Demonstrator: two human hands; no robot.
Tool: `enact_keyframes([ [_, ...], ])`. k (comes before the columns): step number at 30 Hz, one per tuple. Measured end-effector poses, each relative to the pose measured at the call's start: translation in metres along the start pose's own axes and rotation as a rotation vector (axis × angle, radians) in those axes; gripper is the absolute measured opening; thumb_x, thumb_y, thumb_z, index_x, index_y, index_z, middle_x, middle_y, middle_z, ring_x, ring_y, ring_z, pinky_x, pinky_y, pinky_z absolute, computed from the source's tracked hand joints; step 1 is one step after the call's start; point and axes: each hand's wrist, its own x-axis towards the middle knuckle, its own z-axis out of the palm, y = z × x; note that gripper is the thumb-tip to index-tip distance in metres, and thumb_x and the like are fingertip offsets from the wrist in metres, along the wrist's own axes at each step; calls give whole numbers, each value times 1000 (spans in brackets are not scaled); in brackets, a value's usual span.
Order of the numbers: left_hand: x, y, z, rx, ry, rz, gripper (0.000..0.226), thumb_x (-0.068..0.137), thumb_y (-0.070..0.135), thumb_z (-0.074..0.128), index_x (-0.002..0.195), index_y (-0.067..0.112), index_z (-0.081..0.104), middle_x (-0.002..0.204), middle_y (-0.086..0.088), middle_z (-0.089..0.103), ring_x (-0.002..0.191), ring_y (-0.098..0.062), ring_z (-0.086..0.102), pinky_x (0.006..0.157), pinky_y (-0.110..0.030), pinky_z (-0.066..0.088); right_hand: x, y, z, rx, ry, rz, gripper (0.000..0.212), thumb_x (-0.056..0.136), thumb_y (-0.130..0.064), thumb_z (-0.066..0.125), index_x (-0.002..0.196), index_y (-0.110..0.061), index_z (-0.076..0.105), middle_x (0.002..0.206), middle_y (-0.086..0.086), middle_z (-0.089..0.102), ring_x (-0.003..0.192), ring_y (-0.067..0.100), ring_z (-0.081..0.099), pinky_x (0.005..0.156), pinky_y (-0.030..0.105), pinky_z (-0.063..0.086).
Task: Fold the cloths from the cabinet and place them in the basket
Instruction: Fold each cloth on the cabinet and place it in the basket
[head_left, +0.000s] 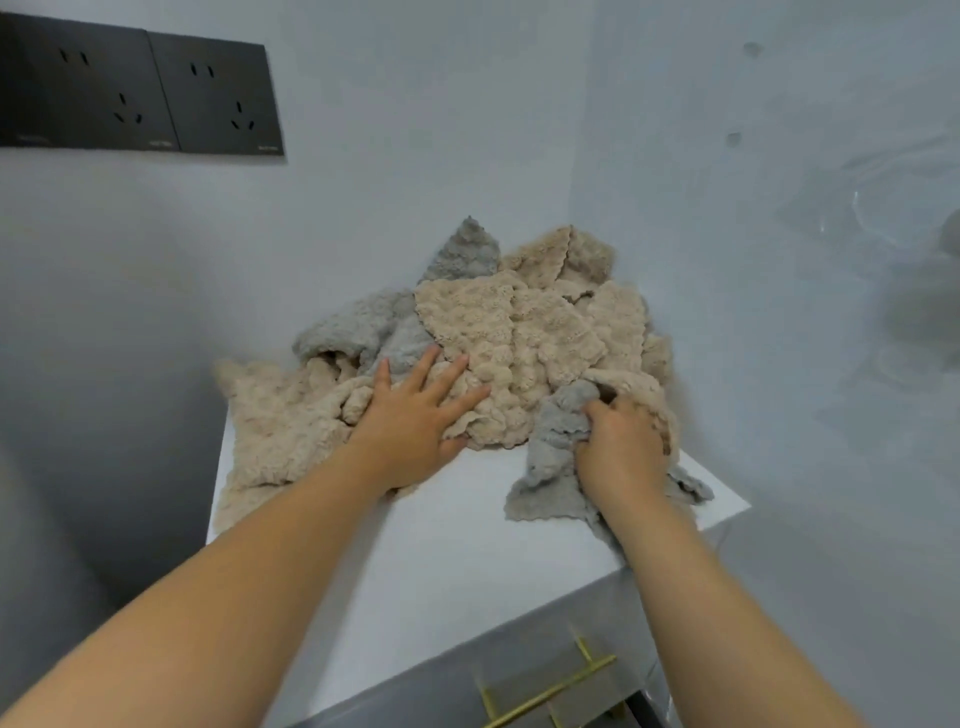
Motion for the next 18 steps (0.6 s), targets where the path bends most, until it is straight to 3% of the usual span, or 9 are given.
enact_keyframes([
  [4, 25, -20, 14, 20, 3, -3, 62, 97, 56, 22, 148, 42, -11, 158, 4, -20, 146, -26, -16, 110, -65, 3, 40, -6, 18, -77, 29, -31, 28, 87, 0, 49, 109, -9, 62, 115, 13, 57, 106, 30, 49, 82, 36, 41],
  [7, 44, -31, 21, 40, 10, -3, 61, 97, 56, 21, 149, 40, -7, 158, 4, -19, 146, -25, -14, 112, -62, 9, 62, -12, 27, -148, 29, -32, 32, 87, 2, 46, 113, -9, 60, 120, 14, 55, 111, 31, 47, 87, 38, 40],
  [13, 48, -33, 20, 123, -16, -9, 61, 97, 57, 18, 149, 38, -8, 158, 2, -19, 146, -27, -13, 113, -60, 7, 67, -17, 22, -220, 45, -62, 32, 87, 1, 47, 116, -6, 57, 120, 14, 55, 110, 31, 50, 85, 38, 42],
  [16, 35, -29, 17, 109, 1, -9, 63, 96, 58, 17, 148, 38, -11, 158, 1, -21, 145, -28, -17, 113, -60, 1, 54, -13, 5, -47, -10, -35, 29, 84, -1, 49, 111, -7, 58, 112, 13, 57, 103, 30, 54, 73, 34, 43],
  [18, 24, -25, 11, 81, 0, -6, 65, 95, 58, 19, 148, 38, -12, 158, 2, -20, 145, -27, -18, 113, -60, -3, 42, -15, -14, 135, -80, 58, 18, 82, -8, 51, 97, -13, 58, 101, 9, 58, 93, 29, 56, 67, 30, 42],
])
